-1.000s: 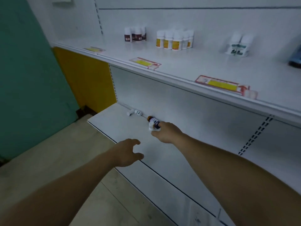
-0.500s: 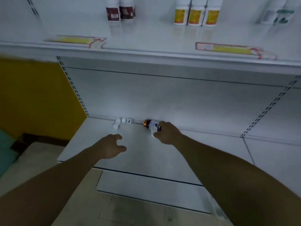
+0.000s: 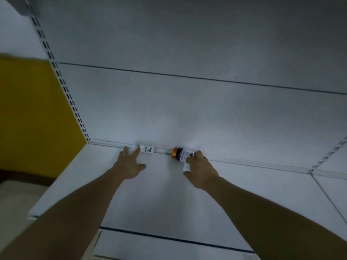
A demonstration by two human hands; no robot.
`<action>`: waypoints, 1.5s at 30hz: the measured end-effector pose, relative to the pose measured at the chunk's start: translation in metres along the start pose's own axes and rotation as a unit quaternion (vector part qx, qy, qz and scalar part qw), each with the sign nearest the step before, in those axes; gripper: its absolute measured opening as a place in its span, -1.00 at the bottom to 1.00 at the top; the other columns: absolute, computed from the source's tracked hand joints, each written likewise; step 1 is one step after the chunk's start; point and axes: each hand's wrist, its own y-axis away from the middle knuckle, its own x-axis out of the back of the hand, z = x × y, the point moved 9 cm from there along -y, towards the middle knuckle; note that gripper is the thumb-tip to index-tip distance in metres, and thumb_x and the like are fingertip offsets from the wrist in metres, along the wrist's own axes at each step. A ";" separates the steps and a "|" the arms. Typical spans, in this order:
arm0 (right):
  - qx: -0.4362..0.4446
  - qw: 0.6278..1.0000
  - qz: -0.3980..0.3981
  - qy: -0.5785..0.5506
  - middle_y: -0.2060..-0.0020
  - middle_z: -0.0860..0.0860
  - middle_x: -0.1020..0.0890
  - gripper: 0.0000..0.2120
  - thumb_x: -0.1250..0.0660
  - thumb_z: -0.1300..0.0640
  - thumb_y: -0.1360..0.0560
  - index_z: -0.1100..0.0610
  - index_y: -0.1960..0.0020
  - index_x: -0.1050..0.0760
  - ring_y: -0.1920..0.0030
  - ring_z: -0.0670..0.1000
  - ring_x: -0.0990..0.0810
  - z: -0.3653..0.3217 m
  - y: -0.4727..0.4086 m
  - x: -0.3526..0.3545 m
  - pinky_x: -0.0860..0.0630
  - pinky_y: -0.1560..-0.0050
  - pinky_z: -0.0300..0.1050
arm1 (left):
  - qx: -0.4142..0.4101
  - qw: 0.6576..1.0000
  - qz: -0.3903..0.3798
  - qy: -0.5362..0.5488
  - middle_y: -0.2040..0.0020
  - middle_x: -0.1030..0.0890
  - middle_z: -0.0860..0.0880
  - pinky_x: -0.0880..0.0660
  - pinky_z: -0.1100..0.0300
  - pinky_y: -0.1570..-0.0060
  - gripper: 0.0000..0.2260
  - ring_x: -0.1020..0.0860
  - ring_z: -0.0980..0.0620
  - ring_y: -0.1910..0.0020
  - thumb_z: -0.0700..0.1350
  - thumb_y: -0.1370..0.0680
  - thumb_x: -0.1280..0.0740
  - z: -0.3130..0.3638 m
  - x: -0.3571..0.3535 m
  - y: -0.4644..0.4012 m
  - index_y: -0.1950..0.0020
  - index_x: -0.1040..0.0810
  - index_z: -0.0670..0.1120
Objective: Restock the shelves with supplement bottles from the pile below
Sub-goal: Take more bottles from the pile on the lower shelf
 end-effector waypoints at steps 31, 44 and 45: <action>-0.048 0.532 -0.033 -0.845 0.25 0.13 -0.53 -0.78 -0.12 0.17 -0.59 0.24 -0.09 -0.48 0.32 0.02 -0.51 -0.152 0.273 0.215 -0.43 0.26 -0.18 | -0.118 0.629 0.020 0.768 0.02 -0.64 -0.16 -0.52 0.10 0.05 -0.68 -0.59 -0.07 0.10 -0.27 -0.61 -0.09 0.122 0.211 0.416 -0.23 -0.48 0.03; 0.146 0.685 0.128 -0.703 0.02 0.09 -0.51 -0.73 -0.19 0.31 -0.57 -0.03 -0.09 -0.50 0.16 0.13 -0.60 -0.160 0.337 0.377 -0.56 0.21 -0.13 | -0.268 0.753 0.100 0.592 -0.07 -0.60 -0.12 -0.56 0.02 -0.06 -0.70 -0.61 -0.06 0.04 -0.32 -0.58 -0.20 0.183 0.326 0.483 -0.13 -0.49 0.06; 0.148 0.699 0.143 -0.684 0.01 0.09 -0.52 -0.73 -0.22 0.31 -0.56 -0.04 -0.08 -0.50 0.14 0.13 -0.62 -0.154 0.333 0.388 -0.58 0.15 -0.08 | -0.268 0.779 0.122 0.553 -0.06 -0.61 -0.08 -0.54 0.00 -0.10 -0.72 -0.62 -0.04 0.05 -0.30 -0.56 -0.25 0.187 0.334 0.475 -0.12 -0.49 0.06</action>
